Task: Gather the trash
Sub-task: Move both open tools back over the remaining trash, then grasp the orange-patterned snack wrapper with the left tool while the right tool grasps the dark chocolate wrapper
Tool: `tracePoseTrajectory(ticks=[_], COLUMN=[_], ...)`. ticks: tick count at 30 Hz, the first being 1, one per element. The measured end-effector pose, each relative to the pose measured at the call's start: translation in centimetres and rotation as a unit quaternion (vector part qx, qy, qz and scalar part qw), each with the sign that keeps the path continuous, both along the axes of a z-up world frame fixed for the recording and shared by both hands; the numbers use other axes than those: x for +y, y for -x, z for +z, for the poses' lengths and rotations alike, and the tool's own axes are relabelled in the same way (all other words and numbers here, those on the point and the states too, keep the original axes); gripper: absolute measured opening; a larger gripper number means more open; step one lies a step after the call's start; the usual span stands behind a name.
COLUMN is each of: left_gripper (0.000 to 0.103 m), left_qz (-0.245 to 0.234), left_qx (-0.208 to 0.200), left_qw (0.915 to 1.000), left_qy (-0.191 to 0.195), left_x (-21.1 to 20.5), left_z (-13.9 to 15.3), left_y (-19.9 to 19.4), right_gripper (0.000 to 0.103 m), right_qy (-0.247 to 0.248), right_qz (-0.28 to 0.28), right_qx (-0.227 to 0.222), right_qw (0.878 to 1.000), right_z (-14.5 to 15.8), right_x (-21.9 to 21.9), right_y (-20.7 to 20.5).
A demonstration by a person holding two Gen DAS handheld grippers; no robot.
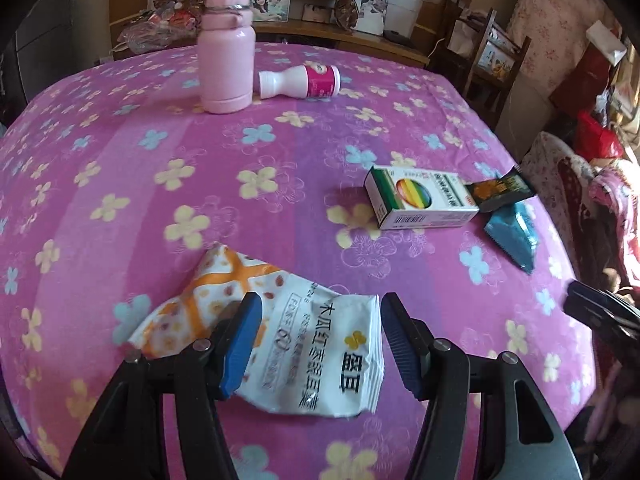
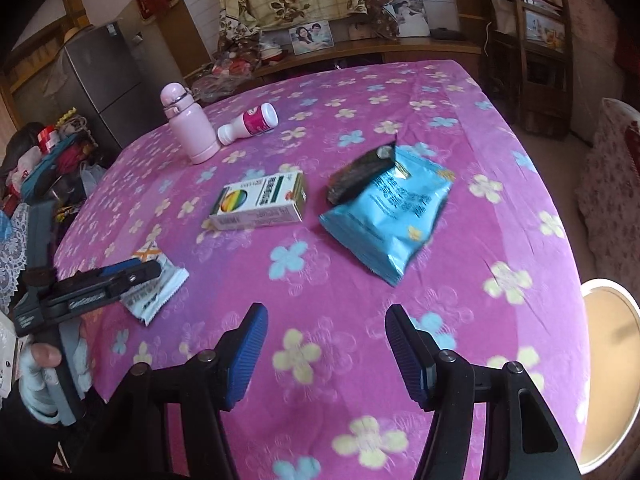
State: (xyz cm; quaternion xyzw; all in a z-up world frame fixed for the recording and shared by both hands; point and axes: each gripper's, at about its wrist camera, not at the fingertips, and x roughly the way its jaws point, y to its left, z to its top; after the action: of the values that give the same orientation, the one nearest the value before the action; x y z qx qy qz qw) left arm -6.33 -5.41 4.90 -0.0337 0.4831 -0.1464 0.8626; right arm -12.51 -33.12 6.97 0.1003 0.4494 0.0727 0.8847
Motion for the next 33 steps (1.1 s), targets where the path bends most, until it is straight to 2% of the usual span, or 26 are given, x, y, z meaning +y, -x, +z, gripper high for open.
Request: tracePoseTrajectory(ticks=[3, 6, 10, 14, 18, 26, 27, 28, 29, 30, 31, 32, 33], left_gripper=[0.063, 0.063, 0.063, 0.066, 0.066, 0.067, 0.067, 0.067, 0.067, 0.063, 0.05, 0.05, 0.043], left_qz=[0.003, 0.011, 0.037, 0.077, 0.1, 0.128, 0.127, 0.122, 0.118, 0.113, 0.105, 0.101, 0.098], left_qx=[-0.004, 0.008, 0.029, 0.051, 0.068, 0.051, 0.051, 0.05, 0.047, 0.045, 0.044, 0.044, 0.043], left_qw=[0.9999, 0.9998, 0.9988, 0.9952, 0.9904, 0.9878, 0.9877, 0.9881, 0.989, 0.9899, 0.9907, 0.9909, 0.9907], left_qy=[0.011, 0.017, 0.009, 0.033, 0.067, 0.072, 0.076, 0.079, 0.076, 0.073, 0.074, 0.078, 0.084], left_x=[1.2, 2.7, 5.2, 7.3, 7.4, 5.6, 5.4, 5.2, 5.0, 4.8, 4.6, 4.5, 4.4], left_z=[1.2, 1.6, 0.9, -0.4, -1.9, -2.6, -2.6, -2.7, -2.7, -2.6, -2.7, -2.7, -2.7], left_y=[0.7, 1.3, 2.5, 2.3, 0.8, -2.0, -2.2, -2.3, -2.3, -2.3, -2.3, -2.4, -2.4], right_gripper=[0.065, 0.065, 0.067, 0.068, 0.068, 0.068, 0.061, 0.039, 0.032, 0.031, 0.026, 0.025, 0.024], right_qy=[-0.005, -0.005, -0.02, -0.044, -0.069, -0.092, -0.092, -0.092, -0.088, -0.086, -0.081, -0.076, -0.072], right_qz=[-0.007, -0.015, -0.026, -0.054, -0.074, -0.082, -0.08, -0.077, -0.072, -0.065, -0.06, -0.054, -0.05], right_qx=[-0.004, -0.004, -0.001, -0.004, -0.006, 0.005, 0.006, 0.006, 0.007, 0.006, 0.002, -0.004, -0.01], right_qw=[1.0, 1.0, 0.999, 0.998, 0.995, 0.992, 0.993, 0.993, 0.993, 0.994, 0.995, 0.996, 0.996], right_z=[0.3, 0.6, 0.5, 0.2, -0.2, -1.8, -2.0, -2.2, -2.2, -2.2, -2.0, -1.7, -1.4], right_x=[0.0, -0.5, -1.6, -3.3, -4.7, -5.5, -5.5, -5.4, -5.3, -5.1, -5.0, -4.8, -4.7], right_y=[-1.7, -3.5, -5.5, -7.3, -9.5, -13.5, -13.7, -13.8, -13.7, -13.5, -13.2, -12.7, -12.2])
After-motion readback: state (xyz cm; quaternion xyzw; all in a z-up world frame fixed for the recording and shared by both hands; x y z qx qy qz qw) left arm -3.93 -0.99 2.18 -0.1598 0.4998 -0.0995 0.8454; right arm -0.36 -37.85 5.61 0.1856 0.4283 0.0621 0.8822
